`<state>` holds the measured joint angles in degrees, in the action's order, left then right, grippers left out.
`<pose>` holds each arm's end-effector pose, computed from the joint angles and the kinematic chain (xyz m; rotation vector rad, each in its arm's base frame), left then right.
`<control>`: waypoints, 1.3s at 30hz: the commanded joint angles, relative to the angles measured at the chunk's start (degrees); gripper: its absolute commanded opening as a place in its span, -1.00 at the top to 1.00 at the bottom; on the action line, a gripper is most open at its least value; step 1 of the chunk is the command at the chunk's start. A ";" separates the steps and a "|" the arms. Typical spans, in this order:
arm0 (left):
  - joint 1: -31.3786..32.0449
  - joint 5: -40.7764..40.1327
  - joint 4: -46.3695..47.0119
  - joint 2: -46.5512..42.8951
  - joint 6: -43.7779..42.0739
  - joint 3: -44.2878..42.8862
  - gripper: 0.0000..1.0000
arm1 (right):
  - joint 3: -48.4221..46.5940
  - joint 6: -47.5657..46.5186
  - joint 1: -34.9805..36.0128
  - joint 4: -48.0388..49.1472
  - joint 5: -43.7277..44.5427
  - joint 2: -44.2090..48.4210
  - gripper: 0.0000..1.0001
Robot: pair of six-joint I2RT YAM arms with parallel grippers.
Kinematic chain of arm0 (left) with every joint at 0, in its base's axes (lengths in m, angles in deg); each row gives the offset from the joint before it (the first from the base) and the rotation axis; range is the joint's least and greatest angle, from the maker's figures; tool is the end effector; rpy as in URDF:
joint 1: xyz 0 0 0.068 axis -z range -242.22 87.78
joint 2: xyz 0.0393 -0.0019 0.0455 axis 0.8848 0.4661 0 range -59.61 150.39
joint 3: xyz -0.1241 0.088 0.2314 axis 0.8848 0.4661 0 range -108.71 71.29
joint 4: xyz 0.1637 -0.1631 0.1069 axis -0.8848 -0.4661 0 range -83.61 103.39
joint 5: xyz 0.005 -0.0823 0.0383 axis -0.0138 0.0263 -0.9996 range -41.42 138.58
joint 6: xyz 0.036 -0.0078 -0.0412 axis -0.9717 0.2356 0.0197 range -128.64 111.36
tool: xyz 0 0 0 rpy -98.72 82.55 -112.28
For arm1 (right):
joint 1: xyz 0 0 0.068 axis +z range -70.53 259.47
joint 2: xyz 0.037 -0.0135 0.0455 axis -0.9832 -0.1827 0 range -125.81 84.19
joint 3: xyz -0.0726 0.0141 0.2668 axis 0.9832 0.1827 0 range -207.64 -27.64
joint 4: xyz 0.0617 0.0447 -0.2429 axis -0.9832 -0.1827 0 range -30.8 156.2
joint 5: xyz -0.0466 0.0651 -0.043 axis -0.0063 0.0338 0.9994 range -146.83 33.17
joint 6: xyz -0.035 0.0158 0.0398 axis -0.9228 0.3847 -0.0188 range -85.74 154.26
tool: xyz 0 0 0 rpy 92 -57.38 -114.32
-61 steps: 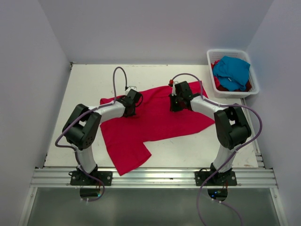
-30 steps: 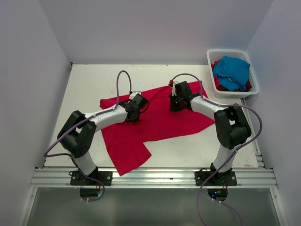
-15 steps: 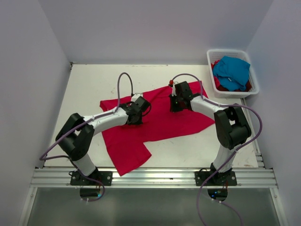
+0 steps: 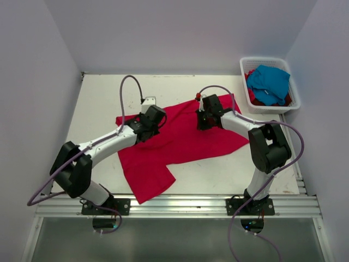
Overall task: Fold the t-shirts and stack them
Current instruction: Fold the flattened tshirt in 1/3 of the way
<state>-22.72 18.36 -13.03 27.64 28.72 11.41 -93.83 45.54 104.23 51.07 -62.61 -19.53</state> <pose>0.2503 -0.1818 0.2396 -0.1624 2.3367 0.0192 0.3400 0.1609 0.1882 -0.3390 2.5026 0.3853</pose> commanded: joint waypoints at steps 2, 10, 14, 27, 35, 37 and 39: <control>-6.89 1.47 10.59 1.52 -6.07 -0.94 1.00 | -0.95 -0.92 0.30 -0.68 -0.81 3.17 1.00; -11.82 -0.54 8.13 9.61 -0.19 -0.86 1.00 | -1.04 -1.18 0.47 -1.30 -0.20 3.88 1.00; -12.43 -3.17 7.43 9.61 2.62 1.42 0.78 | -0.95 -1.18 0.65 -1.30 -0.28 3.44 1.00; -17.36 -1.16 10.94 10.14 3.68 5.29 0.06 | -0.95 -1.36 1.00 -1.30 -0.28 2.82 1.00; -17.62 -1.60 13.58 9.88 3.95 8.46 0.08 | -0.95 -1.27 1.00 -1.12 -0.72 2.39 1.00; -17.88 -1.77 14.98 9.97 3.33 9.07 0.10 | -0.95 -1.27 1.00 -1.12 -0.81 2.30 1.00; -18.06 -1.69 16.38 9.97 3.07 9.34 0.13 | -0.95 -1.44 1.00 -1.04 -0.90 2.30 1.00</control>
<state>-40.07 17.84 -1.35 37.30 31.24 19.76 -93.83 45.09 104.97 50.26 -62.56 -18.70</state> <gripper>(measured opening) 0.442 0.010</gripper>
